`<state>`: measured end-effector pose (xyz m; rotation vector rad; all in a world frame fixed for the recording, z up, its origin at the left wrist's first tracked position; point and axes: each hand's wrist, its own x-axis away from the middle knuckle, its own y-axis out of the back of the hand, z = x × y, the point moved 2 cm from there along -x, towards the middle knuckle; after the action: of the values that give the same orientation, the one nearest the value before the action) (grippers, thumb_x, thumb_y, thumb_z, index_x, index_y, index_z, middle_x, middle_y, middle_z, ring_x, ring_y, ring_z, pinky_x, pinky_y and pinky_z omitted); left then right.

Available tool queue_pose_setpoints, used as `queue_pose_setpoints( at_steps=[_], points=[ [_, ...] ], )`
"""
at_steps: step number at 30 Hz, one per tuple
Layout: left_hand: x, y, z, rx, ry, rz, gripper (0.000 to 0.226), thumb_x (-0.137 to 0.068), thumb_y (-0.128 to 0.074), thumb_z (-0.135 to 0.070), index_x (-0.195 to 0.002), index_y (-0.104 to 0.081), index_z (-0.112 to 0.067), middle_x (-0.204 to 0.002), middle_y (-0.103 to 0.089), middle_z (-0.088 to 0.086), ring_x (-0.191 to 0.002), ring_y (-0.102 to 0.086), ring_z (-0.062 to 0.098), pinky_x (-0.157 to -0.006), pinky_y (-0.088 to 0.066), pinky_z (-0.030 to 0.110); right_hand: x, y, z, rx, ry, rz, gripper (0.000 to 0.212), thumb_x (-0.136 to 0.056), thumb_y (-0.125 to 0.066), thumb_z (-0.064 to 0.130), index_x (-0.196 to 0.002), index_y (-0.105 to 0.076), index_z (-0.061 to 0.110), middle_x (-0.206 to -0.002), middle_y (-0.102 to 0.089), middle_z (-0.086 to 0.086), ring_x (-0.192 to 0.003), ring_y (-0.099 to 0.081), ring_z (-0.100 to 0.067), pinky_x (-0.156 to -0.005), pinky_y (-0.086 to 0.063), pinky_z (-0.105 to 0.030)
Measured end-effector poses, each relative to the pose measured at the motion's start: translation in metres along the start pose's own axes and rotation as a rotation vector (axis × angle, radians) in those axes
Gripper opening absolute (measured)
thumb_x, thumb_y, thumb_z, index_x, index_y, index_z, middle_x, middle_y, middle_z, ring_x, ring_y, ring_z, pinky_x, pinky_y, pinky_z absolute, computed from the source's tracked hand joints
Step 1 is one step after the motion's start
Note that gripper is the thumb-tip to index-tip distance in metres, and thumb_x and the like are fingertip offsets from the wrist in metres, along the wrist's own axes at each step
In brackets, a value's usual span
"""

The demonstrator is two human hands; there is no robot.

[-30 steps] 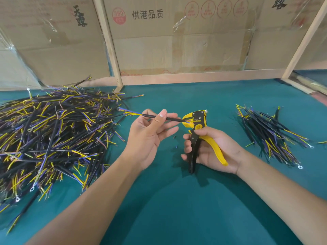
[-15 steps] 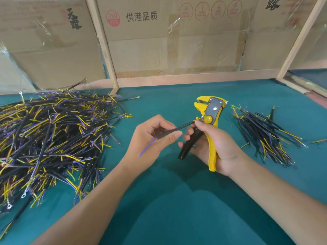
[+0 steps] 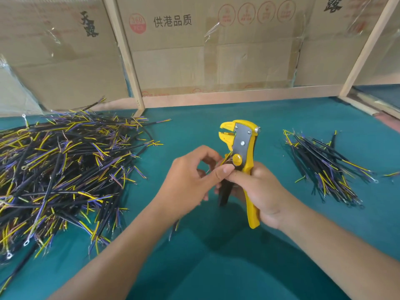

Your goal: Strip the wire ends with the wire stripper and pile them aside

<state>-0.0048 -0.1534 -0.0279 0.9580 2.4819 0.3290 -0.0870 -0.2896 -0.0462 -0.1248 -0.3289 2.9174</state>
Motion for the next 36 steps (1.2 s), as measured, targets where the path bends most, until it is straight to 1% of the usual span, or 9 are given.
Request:
queue_pose_setpoints(
  at_steps=[3,6,10,14,20,26,32,34,36],
  points=[
    [-0.003,0.008,0.004,-0.056,0.018,-0.045,0.007,-0.091,-0.07,-0.037,-0.089,-0.069,-0.031,-0.06,-0.062,-0.013,-0.037,-0.042,0.006,-0.039,-0.034,0.015,0.0,0.002,-0.002,-0.19,-0.09,0.028,0.015,-0.095,-0.06,0.002,-0.099,-0.074,0.008,-0.092,-0.07,-0.015,-0.079,-0.068,-0.027,-0.08,-0.058,-0.044],
    [-0.004,0.016,0.008,-0.09,0.025,-0.113,0.012,-0.095,-0.067,-0.035,-0.088,-0.072,-0.028,-0.05,-0.052,-0.015,-0.04,-0.037,0.006,-0.043,-0.031,0.016,0.0,0.004,-0.003,-0.165,-0.113,0.033,0.019,-0.1,-0.052,0.002,-0.103,-0.07,0.005,-0.096,-0.071,-0.018,-0.079,-0.067,-0.028,-0.079,-0.058,-0.044],
    [-0.006,0.017,0.012,-0.001,0.103,-0.115,0.021,-0.095,-0.055,-0.028,-0.096,-0.076,-0.025,-0.069,-0.063,-0.005,-0.051,-0.038,0.017,-0.049,-0.032,0.027,-0.001,0.006,-0.003,-0.227,-0.144,0.042,0.018,-0.096,-0.055,0.006,-0.099,-0.072,0.005,-0.086,-0.067,-0.017,-0.074,-0.064,-0.027,-0.074,-0.059,-0.043],
    [-0.007,0.017,0.016,0.056,0.119,-0.081,0.022,-0.104,-0.049,-0.015,-0.106,-0.07,-0.021,-0.068,-0.066,-0.005,-0.045,-0.039,0.013,-0.046,-0.034,0.02,-0.002,0.007,-0.004,-0.236,-0.157,0.038,0.019,-0.091,-0.057,0.007,-0.104,-0.07,0.002,-0.084,-0.064,-0.016,-0.074,-0.063,-0.027,-0.074,-0.058,-0.045],
    [-0.006,0.012,0.016,0.047,0.094,0.017,0.009,-0.107,-0.043,-0.018,-0.104,-0.051,-0.022,-0.08,-0.073,0.004,-0.043,-0.039,0.015,-0.047,-0.036,0.02,-0.003,0.008,-0.004,-0.23,-0.17,0.024,0.018,-0.093,-0.057,0.006,-0.106,-0.068,0.0,-0.084,-0.063,-0.016,-0.073,-0.062,-0.027,-0.074,-0.057,-0.044],
    [-0.003,0.012,0.012,0.067,0.073,0.094,0.006,-0.108,-0.042,-0.018,-0.105,-0.047,-0.016,-0.083,-0.073,0.007,-0.044,-0.038,0.016,-0.047,-0.036,0.02,-0.001,0.008,-0.003,-0.233,-0.183,0.028,0.019,-0.087,-0.061,0.015,-0.098,-0.074,0.006,-0.08,-0.062,-0.014,-0.071,-0.062,-0.026,-0.073,-0.058,-0.043],
    [-0.003,0.009,0.007,-0.025,0.029,0.154,0.013,-0.107,-0.043,-0.025,-0.098,-0.05,-0.02,-0.08,-0.071,-0.003,-0.045,-0.036,0.015,-0.047,-0.034,0.023,0.002,0.005,0.004,-0.073,-0.149,-0.055,0.017,-0.087,-0.071,0.017,-0.096,-0.07,0.003,-0.074,-0.061,-0.011,-0.067,-0.059,-0.025,-0.073,-0.058,-0.045],
    [0.0,0.007,0.004,-0.078,0.001,0.183,0.013,-0.105,-0.044,-0.03,-0.094,-0.05,-0.026,-0.076,-0.069,-0.005,-0.045,-0.036,0.009,-0.047,-0.033,0.018,0.004,0.005,0.008,0.068,-0.095,-0.091,0.008,-0.094,-0.068,0.015,-0.092,-0.071,0.007,-0.071,-0.061,-0.01,-0.066,-0.059,-0.024,-0.074,-0.057,-0.046],
    [0.002,0.005,0.002,-0.12,-0.021,0.202,0.014,-0.105,-0.044,-0.03,-0.093,-0.05,-0.028,-0.074,-0.068,-0.007,-0.046,-0.037,0.006,-0.048,-0.033,0.015,0.006,0.005,0.011,0.167,-0.058,-0.124,0.011,-0.096,-0.065,0.015,-0.087,-0.07,0.011,-0.068,-0.061,-0.009,-0.065,-0.06,-0.023,-0.077,-0.057,-0.05]
  ],
)
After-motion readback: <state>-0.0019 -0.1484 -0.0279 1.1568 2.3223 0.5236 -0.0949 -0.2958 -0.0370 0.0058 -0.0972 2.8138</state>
